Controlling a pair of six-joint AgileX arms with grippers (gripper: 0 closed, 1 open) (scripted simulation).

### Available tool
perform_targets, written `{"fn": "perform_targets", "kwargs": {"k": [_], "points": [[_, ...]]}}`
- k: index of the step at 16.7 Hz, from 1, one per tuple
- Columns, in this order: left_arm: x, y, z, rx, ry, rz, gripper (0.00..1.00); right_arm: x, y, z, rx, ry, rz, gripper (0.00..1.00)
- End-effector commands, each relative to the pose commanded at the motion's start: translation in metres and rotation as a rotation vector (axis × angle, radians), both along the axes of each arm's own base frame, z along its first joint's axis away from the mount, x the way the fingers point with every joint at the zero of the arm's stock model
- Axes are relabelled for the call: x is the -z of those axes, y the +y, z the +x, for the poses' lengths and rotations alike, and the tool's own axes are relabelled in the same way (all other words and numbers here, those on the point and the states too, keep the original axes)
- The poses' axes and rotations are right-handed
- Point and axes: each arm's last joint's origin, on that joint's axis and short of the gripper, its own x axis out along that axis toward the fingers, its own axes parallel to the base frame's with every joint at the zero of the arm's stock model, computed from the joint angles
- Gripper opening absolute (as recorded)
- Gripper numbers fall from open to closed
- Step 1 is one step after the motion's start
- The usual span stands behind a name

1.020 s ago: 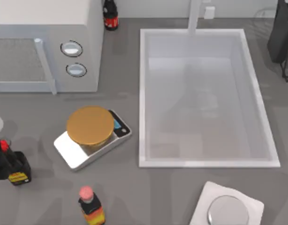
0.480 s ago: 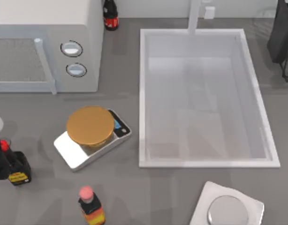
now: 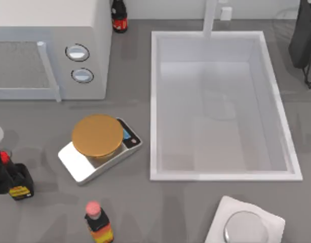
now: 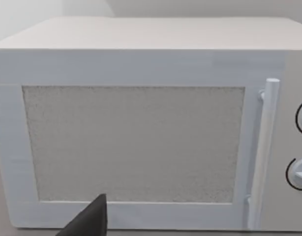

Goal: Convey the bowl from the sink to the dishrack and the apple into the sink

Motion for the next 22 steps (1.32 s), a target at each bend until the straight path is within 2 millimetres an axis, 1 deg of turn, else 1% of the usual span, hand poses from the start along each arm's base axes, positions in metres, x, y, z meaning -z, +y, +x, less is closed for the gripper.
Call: {"fn": "perform_targets", "kwargs": {"k": [2, 4, 7, 9, 22], "points": [[0.000, 0.000, 0.000, 0.000, 0.000, 0.000, 1.00, 0.022, 0.004, -0.019, -0.002, 0.006, 0.002, 1.00], [0.000, 0.000, 0.000, 0.000, 0.000, 0.000, 1.00, 0.044, 0.007, -0.031, -0.004, 0.014, 0.005, 1.00], [0.000, 0.000, 0.000, 0.000, 0.000, 0.000, 1.00, 0.069, 0.010, -0.039, -0.005, 0.030, 0.007, 1.00], [0.000, 0.000, 0.000, 0.000, 0.000, 0.000, 1.00, 0.079, 0.010, -0.040, -0.006, 0.038, 0.007, 1.00], [0.000, 0.000, 0.000, 0.000, 0.000, 0.000, 1.00, 0.081, 0.011, -0.041, -0.006, 0.040, 0.008, 1.00]]}}
